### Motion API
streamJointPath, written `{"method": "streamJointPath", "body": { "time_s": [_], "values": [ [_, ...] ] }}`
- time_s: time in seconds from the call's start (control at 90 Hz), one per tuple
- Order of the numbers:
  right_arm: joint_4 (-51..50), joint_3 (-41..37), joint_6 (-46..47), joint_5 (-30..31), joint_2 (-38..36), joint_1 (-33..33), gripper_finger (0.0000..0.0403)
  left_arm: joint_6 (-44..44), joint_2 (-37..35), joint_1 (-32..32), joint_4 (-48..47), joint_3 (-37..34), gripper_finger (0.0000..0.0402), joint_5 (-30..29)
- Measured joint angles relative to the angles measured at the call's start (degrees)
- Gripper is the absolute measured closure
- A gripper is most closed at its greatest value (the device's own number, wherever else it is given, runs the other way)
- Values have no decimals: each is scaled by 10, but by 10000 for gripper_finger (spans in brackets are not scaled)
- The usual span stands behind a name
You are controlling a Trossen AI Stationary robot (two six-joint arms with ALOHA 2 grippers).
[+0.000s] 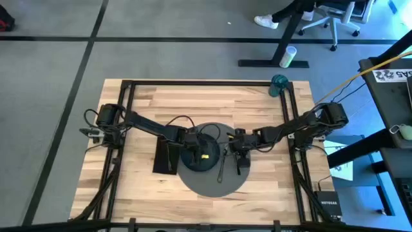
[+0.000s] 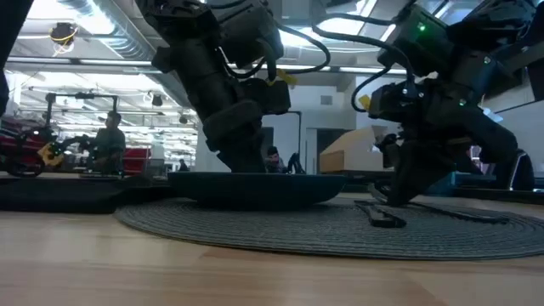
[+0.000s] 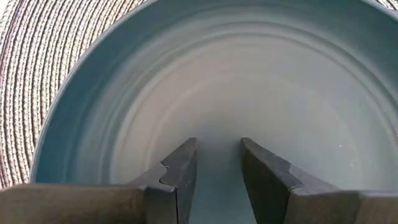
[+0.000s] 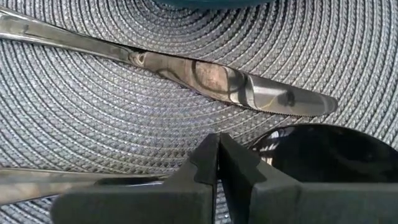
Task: Set table place
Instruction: Adjust the black spoon on the gray table mat, then adjust the black knife on the gray table mat
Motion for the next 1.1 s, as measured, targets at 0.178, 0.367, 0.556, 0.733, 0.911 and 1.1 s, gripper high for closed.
{"method": "streamJointPath", "body": {
  "time_s": [0.178,0.367,0.556,0.733,0.911,1.1],
  "values": [
    [-6,0,0,-3,0,0,403,0,0,0,0,0,295,0],
    [-43,-1,-3,-6,-24,0,403,0,0,0,-1,0,295,0],
    [-103,-2,-3,13,-61,0,403,-2,0,0,-2,0,295,0],
    [-99,-2,-3,14,-74,0,403,-4,0,0,-3,0,295,0],
    [-66,-2,-13,-11,-73,1,403,-3,0,0,-3,0,295,0],
    [21,-1,-16,-33,-68,40,403,-2,0,0,-3,0,295,0]
  ]
}}
